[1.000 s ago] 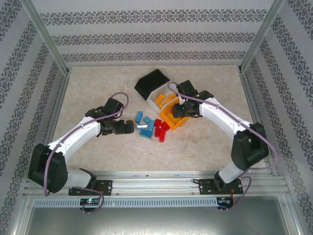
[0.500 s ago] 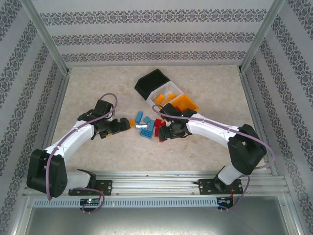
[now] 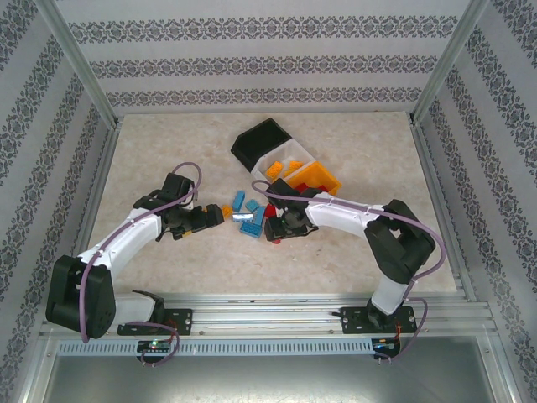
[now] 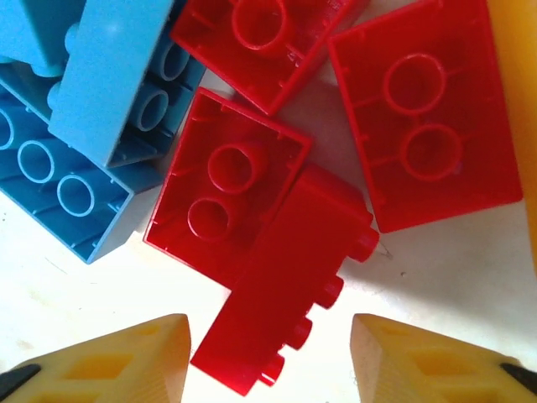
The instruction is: Sort the legos into containers by color
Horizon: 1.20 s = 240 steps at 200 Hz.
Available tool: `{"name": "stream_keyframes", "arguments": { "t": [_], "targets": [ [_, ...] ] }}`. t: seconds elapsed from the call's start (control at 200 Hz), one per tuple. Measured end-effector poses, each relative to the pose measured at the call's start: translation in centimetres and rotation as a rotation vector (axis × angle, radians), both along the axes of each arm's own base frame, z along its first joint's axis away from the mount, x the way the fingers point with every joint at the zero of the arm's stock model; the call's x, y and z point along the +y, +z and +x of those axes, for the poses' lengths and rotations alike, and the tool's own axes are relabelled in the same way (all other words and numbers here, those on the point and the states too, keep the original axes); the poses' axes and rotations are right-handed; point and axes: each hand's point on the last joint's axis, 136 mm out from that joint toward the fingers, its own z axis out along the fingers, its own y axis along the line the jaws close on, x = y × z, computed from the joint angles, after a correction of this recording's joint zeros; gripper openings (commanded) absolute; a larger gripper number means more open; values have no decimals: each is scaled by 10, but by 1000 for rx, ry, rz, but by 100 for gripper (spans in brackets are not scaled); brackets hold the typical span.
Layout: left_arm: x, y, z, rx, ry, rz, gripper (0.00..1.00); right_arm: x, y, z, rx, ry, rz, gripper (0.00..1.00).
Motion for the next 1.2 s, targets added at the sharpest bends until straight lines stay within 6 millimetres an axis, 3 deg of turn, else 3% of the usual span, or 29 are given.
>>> {"name": "stream_keyframes", "arguments": {
  "t": [0.19,0.385,0.689,0.819,0.934,1.079,1.199],
  "targets": [
    [0,0,0,-1,-4,1,100,1,-3,0,6,-5,0,30],
    [0,0,0,-1,-4,1,100,-4,2,-5,2,-13,5,22],
    [-3,1,1,-4,-10,-14,100,-17,56,-10,-96,-29,61,21],
    [-4,-3,3,1,-10,-14,100,-25,70,-7,-117,-47,74,22],
    [-4,-9,5,19,-5,-13,100,-42,80,12,-138,-89,69,22],
    [-4,-21,8,61,0,3,100,-70,100,52,-201,-162,74,22],
    [-3,-29,18,85,8,24,98,-88,104,80,-226,-202,61,22]
  ]
}}
